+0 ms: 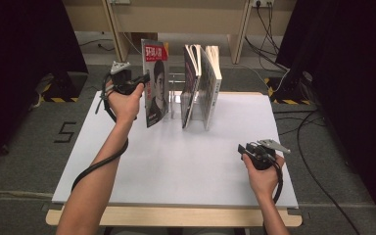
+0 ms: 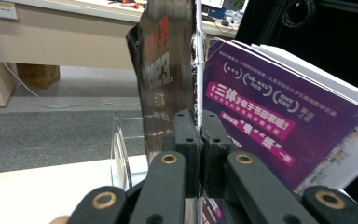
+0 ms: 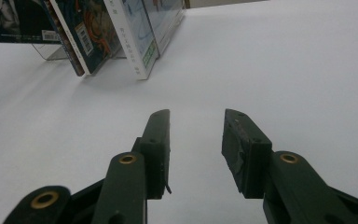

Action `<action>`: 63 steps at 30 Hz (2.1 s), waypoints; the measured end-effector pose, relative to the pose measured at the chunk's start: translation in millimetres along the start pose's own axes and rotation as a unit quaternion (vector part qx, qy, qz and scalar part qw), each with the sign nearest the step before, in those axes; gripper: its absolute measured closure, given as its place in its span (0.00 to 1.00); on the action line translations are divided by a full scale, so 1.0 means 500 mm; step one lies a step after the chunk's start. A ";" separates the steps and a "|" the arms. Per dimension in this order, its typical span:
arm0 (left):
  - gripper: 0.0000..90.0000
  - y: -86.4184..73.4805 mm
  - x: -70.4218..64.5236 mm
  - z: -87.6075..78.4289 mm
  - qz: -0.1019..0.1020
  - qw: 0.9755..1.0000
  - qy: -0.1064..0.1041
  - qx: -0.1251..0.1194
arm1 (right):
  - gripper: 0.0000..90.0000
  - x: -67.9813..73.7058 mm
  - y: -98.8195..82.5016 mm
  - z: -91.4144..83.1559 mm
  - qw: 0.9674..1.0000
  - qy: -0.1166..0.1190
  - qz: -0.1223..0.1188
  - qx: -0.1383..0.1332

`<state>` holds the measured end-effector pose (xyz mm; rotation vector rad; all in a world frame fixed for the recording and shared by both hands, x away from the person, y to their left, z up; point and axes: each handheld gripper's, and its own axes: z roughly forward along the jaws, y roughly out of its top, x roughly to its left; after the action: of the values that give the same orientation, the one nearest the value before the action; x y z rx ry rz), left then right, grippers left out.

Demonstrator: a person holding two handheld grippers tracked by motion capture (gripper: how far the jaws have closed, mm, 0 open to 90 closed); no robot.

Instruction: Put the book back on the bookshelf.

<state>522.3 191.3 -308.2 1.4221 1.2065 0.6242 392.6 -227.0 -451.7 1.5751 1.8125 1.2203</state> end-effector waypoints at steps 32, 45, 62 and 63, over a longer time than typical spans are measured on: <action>0.96 -0.139 0.058 -0.111 0.053 0.998 0.028 -0.003 | 0.69 0.008 -0.005 0.003 1.000 0.003 -0.010 0.003; 0.96 -0.197 0.045 -0.146 0.052 0.999 0.015 0.006 | 0.69 0.007 -0.006 0.003 1.000 0.001 -0.008 0.005; 0.92 -0.215 0.037 -0.146 0.060 0.998 0.004 0.008 | 0.69 0.004 -0.008 0.003 1.000 0.000 -0.003 0.008; 0.92 -0.213 0.039 -0.143 0.058 0.998 0.005 0.008 | 0.69 0.004 -0.008 0.004 1.000 0.001 -0.003 0.009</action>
<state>431.5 223.0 -395.2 1.5112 1.1449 0.7045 391.3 -224.3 -455.5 1.5775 1.8324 1.2062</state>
